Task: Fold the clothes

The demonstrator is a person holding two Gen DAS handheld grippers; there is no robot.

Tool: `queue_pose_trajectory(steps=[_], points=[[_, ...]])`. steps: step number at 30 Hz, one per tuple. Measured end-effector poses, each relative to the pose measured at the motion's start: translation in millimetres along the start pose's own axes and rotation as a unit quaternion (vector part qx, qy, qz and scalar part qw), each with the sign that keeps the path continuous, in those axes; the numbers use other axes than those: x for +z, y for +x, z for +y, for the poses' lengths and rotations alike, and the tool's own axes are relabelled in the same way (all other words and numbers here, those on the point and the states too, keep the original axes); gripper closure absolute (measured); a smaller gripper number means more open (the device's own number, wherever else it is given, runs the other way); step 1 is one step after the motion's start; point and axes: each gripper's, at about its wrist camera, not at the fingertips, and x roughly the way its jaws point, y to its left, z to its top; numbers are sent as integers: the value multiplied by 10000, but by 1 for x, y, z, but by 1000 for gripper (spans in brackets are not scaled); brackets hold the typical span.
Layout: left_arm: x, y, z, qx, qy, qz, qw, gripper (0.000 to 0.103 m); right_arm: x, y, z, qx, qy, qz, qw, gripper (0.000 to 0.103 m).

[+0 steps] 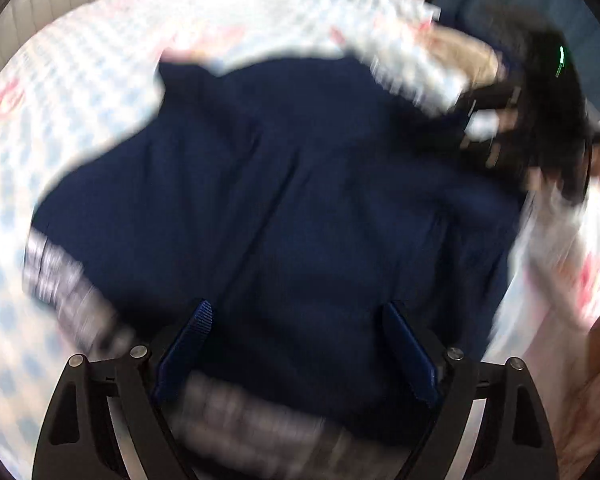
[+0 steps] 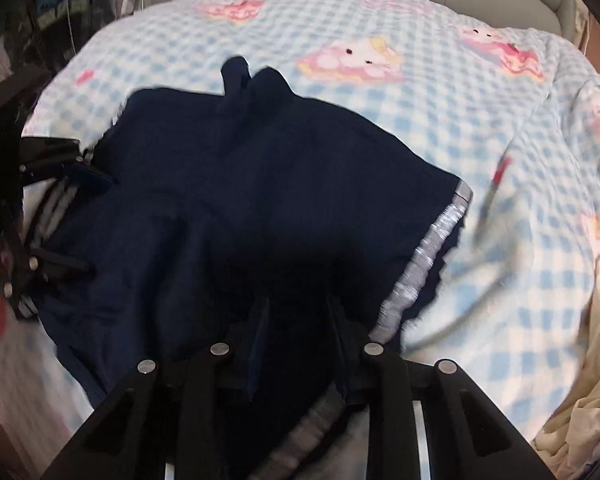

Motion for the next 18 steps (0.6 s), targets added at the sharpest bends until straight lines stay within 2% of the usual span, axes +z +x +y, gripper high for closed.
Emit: queue_pose_trajectory(steps=[4, 5, 8, 10, 12, 14, 16, 18], points=[[-34, -39, 6, -267, -278, -426, 9983, 16, -10, -22, -18, -61, 362, -111, 9993, 79], [-36, -49, 7, -274, -377, -552, 9974, 16, -8, -33, -17, -15, 449, -263, 9986, 76], [-25, -62, 2, -186, -449, -931, 9945, 16, -4, -53, 1, 204, 477, -617, 9967, 76], [-14, -55, -2, -6, -292, -900, 9955, 16, -6, -45, 19, 214, 262, -467, 9983, 76], [-11, -36, -1, 257, -15, -483, 9985, 16, -18, -25, 27, -132, 16, -67, 9999, 77], [-10, -33, 4, 297, 44, -371, 9989, 16, -26, -28, 18, -190, 256, 51, 9995, 79], [4, -41, 7, 189, 35, -530, 9984, 16, -26, -48, 4, -89, 666, -115, 9977, 74], [33, -40, 5, 135, 135, -593, 9981, 16, -21, -60, -7, -41, 991, -162, 9949, 66]])
